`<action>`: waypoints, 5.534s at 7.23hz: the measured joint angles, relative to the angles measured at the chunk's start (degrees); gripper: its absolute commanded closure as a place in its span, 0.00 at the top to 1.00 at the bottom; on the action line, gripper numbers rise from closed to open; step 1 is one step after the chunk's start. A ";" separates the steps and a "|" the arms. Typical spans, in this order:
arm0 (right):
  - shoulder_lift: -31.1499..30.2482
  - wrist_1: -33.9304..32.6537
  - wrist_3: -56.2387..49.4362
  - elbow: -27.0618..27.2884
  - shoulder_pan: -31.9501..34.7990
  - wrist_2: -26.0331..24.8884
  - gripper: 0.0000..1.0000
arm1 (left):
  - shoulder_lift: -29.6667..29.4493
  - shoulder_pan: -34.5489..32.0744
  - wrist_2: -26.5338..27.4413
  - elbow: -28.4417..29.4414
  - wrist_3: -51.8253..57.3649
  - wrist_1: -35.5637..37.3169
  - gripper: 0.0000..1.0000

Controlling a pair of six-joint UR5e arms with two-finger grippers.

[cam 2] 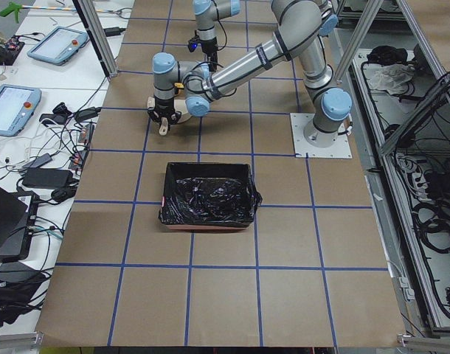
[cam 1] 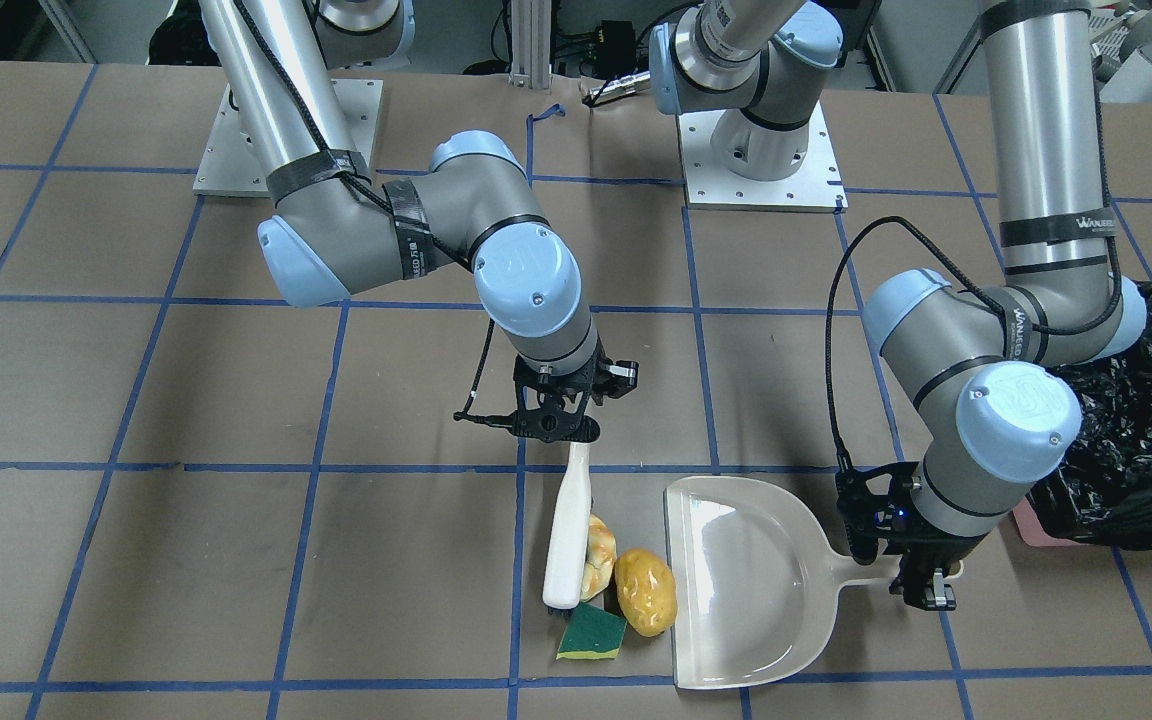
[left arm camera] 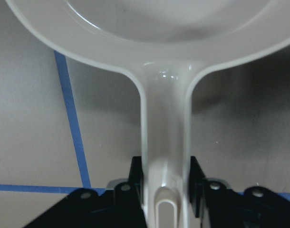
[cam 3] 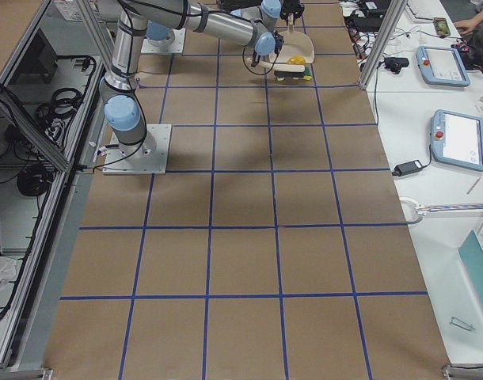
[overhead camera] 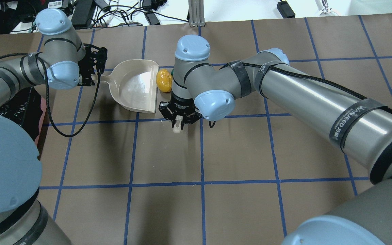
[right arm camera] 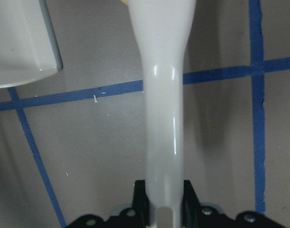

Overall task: Sweep and dump trash into bin
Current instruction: 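Sweep the rind, sponge and potato toward the dustpan with the right gripper, then push the debris into the dustpan with the brush in the right gripper, then bring the brush back behind the green sponge with the right gripper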

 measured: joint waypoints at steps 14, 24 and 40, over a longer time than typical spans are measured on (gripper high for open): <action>5.83 -4.41 18.51 -13.61 9.46 14.90 0.00 | -0.03 -0.09 0.00 0.00 -0.05 0.07 0.14; 0.43 13.88 3.01 -13.45 2.33 -0.85 0.00 | 0.18 -0.09 -0.08 -0.09 0.00 -0.10 0.14; 9.03 7.05 -5.73 -13.31 -3.57 -8.14 0.00 | 0.24 -0.09 -0.09 -0.07 0.07 -0.11 0.12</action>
